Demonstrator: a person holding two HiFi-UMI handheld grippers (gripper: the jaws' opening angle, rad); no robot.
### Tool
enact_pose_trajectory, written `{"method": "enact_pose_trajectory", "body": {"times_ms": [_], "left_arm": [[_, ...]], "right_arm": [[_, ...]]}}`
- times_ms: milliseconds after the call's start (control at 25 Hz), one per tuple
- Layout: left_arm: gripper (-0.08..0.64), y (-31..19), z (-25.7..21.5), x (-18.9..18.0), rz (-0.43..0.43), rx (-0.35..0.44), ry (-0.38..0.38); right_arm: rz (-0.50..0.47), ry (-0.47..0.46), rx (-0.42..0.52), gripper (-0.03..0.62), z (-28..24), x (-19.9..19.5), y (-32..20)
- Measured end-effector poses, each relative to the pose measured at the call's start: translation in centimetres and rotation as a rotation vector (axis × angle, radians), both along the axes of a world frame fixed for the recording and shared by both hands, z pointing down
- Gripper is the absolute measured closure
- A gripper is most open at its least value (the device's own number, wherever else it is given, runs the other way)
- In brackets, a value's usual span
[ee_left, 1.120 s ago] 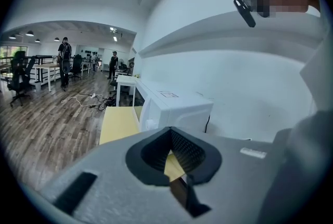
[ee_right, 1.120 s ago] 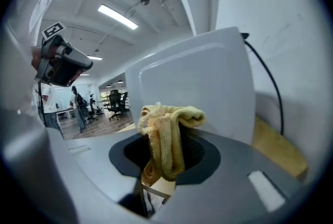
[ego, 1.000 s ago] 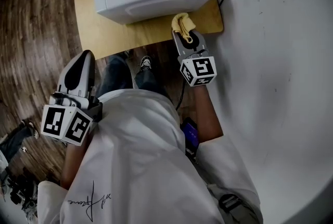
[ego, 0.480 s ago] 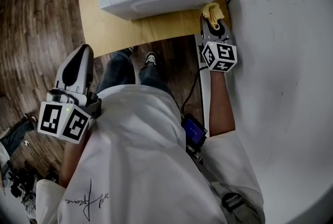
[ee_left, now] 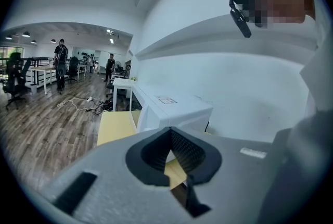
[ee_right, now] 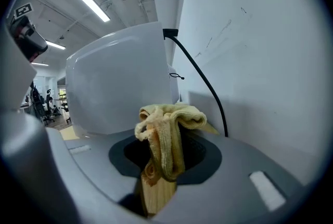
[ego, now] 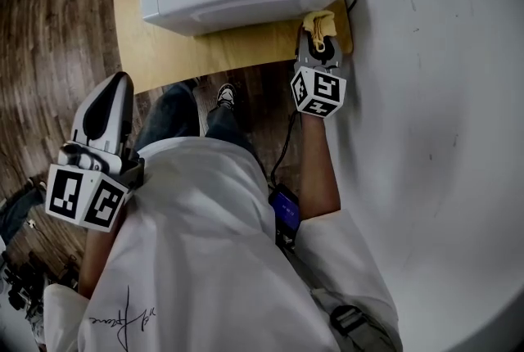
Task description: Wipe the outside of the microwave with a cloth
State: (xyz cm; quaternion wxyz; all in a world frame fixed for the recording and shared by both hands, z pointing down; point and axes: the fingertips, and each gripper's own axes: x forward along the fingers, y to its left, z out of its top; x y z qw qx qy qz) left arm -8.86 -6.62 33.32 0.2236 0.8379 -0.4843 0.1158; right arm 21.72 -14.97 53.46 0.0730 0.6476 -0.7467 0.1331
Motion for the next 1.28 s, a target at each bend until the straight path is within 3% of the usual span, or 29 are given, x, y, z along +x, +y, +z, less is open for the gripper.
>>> {"method": "enact_pose_trajectory", "body": {"times_ms": [240, 480, 800, 1280], "left_arm": [[0.568, -0.4, 0.1, -0.1, 0.012, 0.002, 0.004], [0.568, -0.2, -0.1, -0.4, 0.039, 0.030, -0.045], [0.568, 0.4, 0.3, -1.8, 0.006, 0.023, -0.025], [0.568, 1.4, 0.3, -3.2, -0.025, 0.025, -0.008]], "right_arm": [[0.024, -0.023, 0.000, 0.474, 0.3, -1.2, 0.1], [0.031, -0.043, 0.000, 0.476, 0.4, -2.5, 0.3], [0.044, -0.065, -0.003, 0.476, 0.3, -3.4, 0.7], [-0.032, -0.068, -0.006, 0.476, -0.1, -7.8, 1.4]]}}
